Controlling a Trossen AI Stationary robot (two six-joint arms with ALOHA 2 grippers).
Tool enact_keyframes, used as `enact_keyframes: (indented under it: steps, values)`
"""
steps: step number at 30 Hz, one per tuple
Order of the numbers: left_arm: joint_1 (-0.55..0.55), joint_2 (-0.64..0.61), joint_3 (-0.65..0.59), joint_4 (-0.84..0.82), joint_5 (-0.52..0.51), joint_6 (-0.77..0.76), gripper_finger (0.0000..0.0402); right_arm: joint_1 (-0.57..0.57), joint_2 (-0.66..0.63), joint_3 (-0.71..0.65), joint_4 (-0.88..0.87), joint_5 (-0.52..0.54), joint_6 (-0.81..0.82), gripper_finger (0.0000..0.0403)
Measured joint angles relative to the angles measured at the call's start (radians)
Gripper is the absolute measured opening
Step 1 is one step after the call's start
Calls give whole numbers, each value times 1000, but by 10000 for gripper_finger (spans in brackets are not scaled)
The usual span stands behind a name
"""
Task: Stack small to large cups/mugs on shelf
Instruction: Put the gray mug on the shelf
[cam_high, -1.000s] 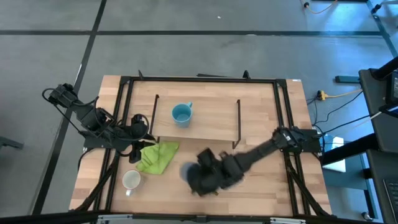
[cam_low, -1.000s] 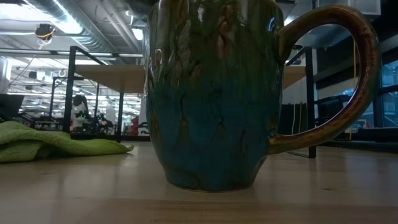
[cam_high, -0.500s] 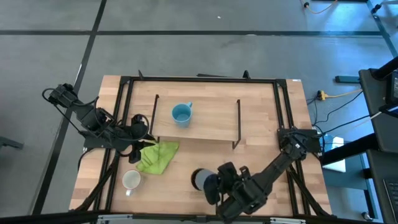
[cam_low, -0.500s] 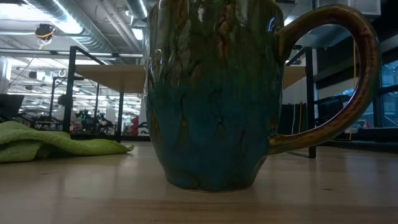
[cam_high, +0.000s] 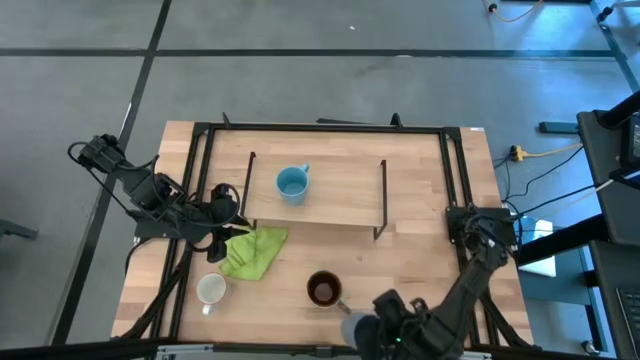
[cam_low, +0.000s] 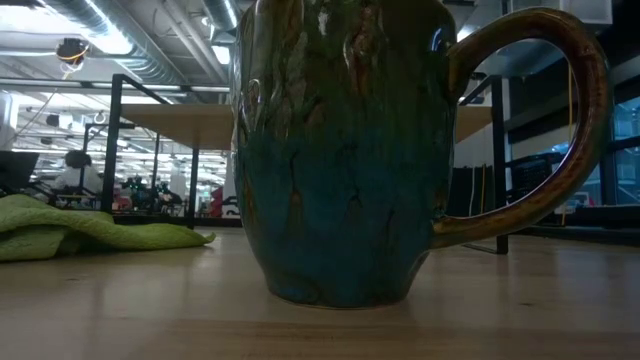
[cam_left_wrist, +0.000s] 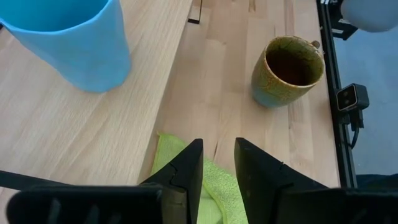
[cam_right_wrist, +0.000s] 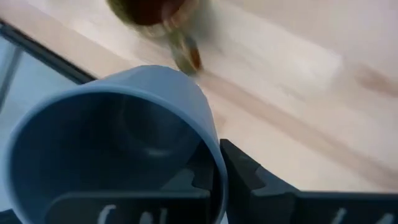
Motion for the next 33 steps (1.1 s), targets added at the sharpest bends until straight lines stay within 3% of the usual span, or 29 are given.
enact_keyframes:
  steps: [8, 15, 26, 33]
  values:
    - [0, 0, 0, 0, 0, 0, 86, 18, -1, -114, 0, -180, 143, 15]
    - [0, 0, 0, 0, 3, -1, 86, 6, 0, -237, 16, -239, 210, 15]
    - [0, 0, 0, 1, 8, -2, 86, -36, 1, -338, 230, -228, 194, 27]
    - [0, 0, 0, 0, 8, -16, 86, -43, 1, -404, 251, -331, 202, 28]
